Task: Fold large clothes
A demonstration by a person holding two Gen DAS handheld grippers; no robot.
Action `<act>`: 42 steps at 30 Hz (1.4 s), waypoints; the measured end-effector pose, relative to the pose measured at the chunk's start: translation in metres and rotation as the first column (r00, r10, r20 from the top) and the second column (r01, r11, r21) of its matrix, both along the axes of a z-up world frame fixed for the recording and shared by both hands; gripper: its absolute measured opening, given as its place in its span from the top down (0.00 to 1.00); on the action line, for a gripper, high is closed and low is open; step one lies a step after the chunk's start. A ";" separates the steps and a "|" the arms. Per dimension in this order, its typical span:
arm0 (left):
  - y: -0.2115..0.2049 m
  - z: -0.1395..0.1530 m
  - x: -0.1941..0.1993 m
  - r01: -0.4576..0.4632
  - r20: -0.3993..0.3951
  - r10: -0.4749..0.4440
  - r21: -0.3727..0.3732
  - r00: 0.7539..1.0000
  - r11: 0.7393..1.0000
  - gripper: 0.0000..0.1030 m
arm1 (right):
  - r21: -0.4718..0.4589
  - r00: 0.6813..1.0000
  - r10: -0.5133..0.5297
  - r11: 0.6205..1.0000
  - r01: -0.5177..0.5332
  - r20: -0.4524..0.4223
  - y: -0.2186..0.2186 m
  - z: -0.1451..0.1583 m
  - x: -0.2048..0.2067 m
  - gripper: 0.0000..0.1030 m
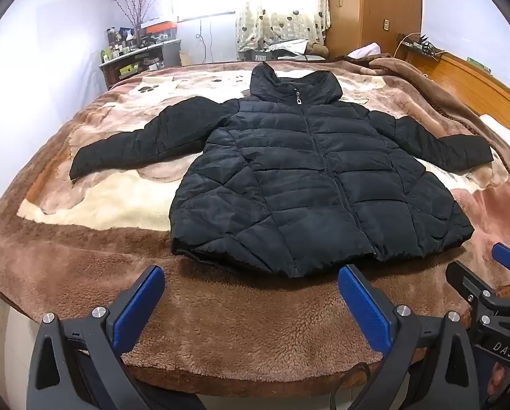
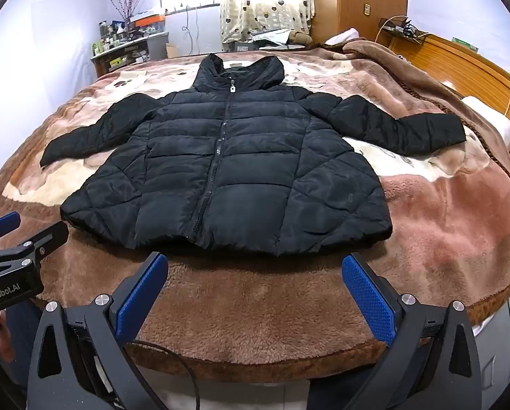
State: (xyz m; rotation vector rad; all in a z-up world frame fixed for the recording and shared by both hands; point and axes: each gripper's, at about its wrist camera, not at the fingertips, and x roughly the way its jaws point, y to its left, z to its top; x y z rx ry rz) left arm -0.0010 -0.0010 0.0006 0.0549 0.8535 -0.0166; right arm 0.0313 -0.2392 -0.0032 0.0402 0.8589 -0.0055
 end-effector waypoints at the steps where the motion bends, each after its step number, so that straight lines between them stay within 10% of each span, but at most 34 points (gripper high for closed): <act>1: -0.001 0.000 0.000 -0.001 0.001 0.001 0.004 1.000 1.000 0.00 | -0.001 1.000 -0.001 1.000 0.001 0.000 0.000 0.000 0.000 0.01; 42: 0.014 0.006 0.001 -0.037 -0.020 0.035 -0.096 0.999 0.995 0.00 | -0.047 1.000 -0.006 0.999 0.007 0.022 0.006 0.003 0.007 0.01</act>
